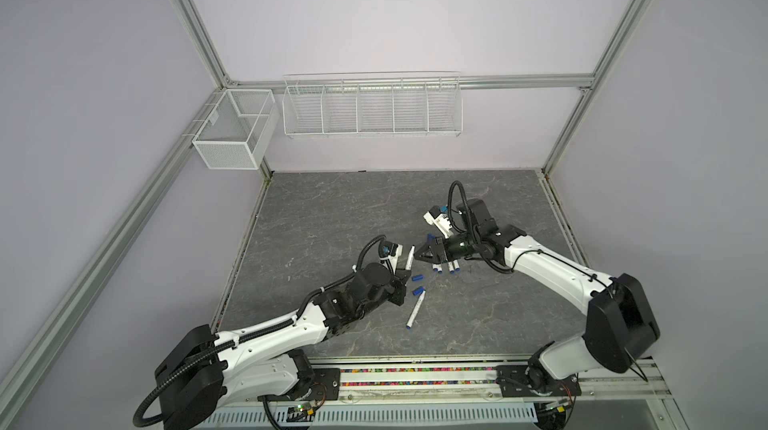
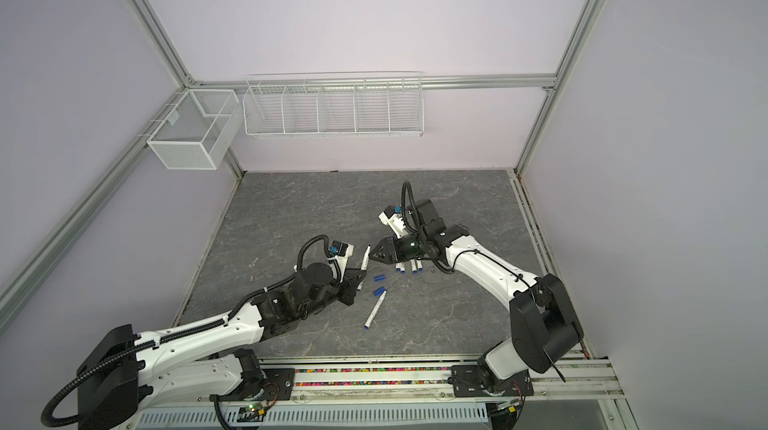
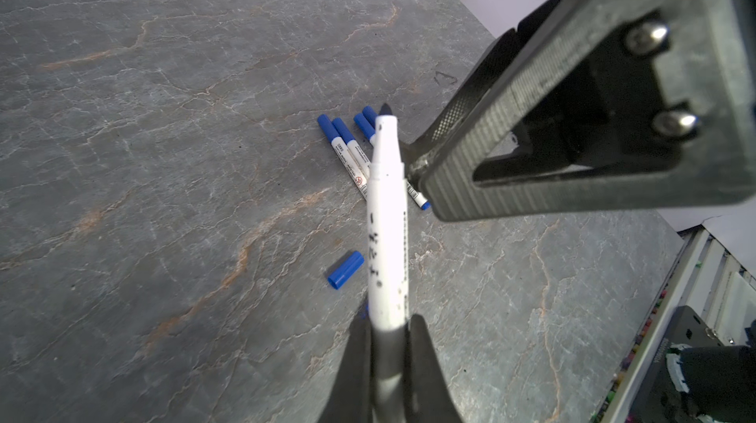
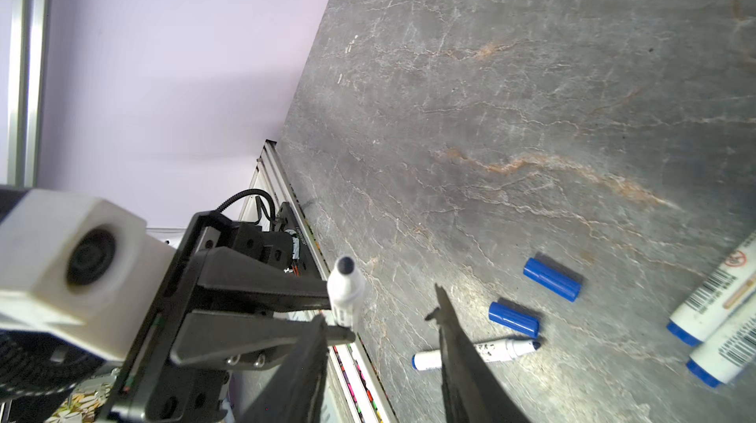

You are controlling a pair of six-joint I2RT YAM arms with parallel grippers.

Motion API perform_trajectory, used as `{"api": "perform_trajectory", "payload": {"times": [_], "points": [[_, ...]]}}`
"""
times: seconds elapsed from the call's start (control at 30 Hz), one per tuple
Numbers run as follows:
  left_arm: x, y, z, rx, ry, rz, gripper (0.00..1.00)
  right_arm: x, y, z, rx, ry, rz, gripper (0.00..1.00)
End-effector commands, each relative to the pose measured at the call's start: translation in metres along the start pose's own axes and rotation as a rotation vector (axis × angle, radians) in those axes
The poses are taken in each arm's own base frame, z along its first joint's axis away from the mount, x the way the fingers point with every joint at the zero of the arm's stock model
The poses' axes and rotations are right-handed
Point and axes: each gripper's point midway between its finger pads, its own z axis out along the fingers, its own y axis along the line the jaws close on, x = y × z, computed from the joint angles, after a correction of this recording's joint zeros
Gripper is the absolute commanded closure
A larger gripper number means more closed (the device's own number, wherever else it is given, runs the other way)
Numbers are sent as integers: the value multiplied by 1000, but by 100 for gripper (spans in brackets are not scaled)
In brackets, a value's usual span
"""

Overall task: Insert the pens into the pen caps
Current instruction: 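Lift the uncapped white marker upright with the left gripper while the right approaches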

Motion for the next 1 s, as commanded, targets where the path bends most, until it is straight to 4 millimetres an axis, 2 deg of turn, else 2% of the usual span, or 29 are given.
{"api": "perform_trajectory", "payload": {"times": [0.0, 0.13, 0.33, 0.43, 0.5, 0.57, 0.63, 0.97], "points": [[-12, -7, 2, 28, -42, -25, 100, -5, 14, 5, -59, 6, -28, 55], [-13, -11, 3, 51, -43, -28, 100, -8, 15, 13, -70, 14, -29, 59], [-10, -14, 5, 66, -28, -28, 100, -12, 18, 18, -101, 8, -19, 81], [-9, -10, 5, 44, -27, -35, 100, -12, 19, 16, -100, 4, -25, 87], [-7, -5, 7, 23, -20, -48, 98, -11, 21, 15, -102, 5, -29, 88], [-5, -1, 10, 12, -10, -62, 87, -11, 22, 13, -104, 7, -33, 89], [-4, 0, 13, 11, 0, -67, 82, -10, 23, 13, -108, 11, -34, 89], [-19, -6, 21, 44, -10, -50, 85, -4, 23, 14, -117, 45, -28, 90]]}}
